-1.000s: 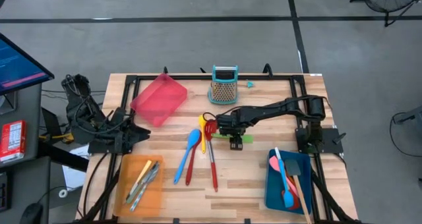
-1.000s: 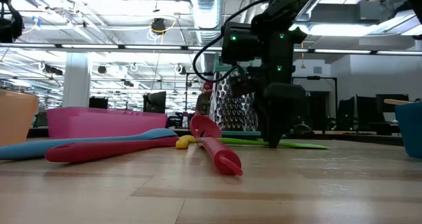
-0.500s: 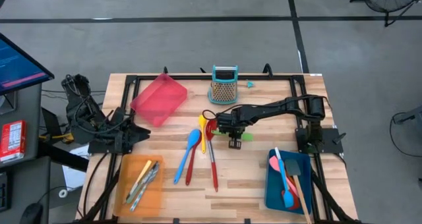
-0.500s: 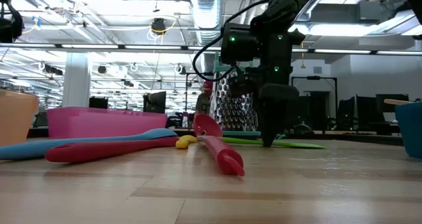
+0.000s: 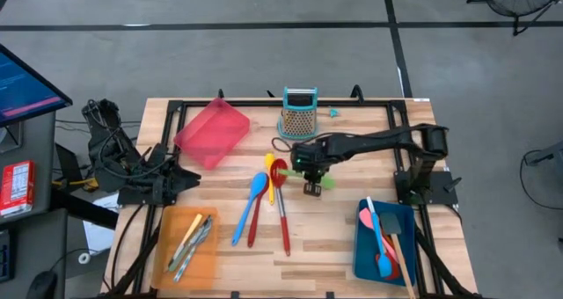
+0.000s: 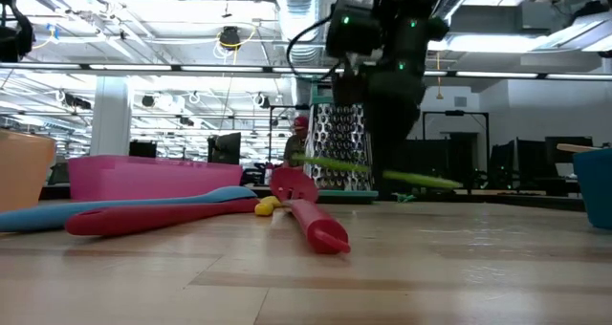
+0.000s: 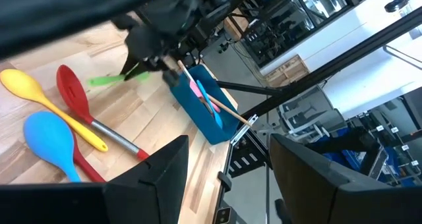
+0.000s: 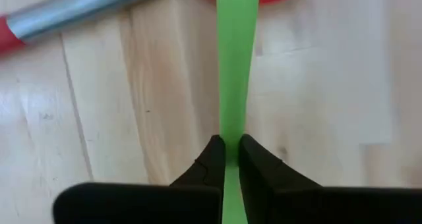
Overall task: Pick & Place Kitchen Items
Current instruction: Put the green spatula into the blue bin
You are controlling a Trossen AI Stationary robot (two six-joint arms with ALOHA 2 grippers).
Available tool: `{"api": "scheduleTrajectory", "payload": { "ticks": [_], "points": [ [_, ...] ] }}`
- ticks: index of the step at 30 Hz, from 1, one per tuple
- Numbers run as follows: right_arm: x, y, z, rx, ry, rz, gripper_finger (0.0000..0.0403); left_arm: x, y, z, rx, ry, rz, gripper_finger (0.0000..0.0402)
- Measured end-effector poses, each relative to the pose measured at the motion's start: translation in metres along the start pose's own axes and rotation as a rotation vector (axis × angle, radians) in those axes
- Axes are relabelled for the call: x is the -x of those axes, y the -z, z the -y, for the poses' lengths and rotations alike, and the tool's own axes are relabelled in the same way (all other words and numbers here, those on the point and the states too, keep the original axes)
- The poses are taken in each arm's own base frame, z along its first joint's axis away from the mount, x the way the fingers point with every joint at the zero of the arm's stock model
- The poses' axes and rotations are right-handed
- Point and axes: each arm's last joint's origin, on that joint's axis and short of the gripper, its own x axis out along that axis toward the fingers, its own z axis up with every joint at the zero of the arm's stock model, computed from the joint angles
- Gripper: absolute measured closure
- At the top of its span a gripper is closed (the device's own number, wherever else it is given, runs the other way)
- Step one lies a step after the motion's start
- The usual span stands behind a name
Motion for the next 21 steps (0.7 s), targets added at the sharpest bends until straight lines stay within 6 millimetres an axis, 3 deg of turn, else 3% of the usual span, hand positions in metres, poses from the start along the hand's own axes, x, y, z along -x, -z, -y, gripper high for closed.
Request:
{"api": "scheduleTrajectory", "payload": {
  "ticks": [7, 21],
  "points": [
    [0.058, -0.004, -0.008, -0.019, -0.147, 0.221, 0.0370, 0.000, 0.000, 0.000, 0.000, 0.000, 0.000, 0.0207],
    [0.204, 0.004, -0.020, -0.005, -0.445, 0.947, 0.0364, 0.000, 0.000, 0.000, -0.025, 0.000, 0.001, 0.0207]
  ]
}}
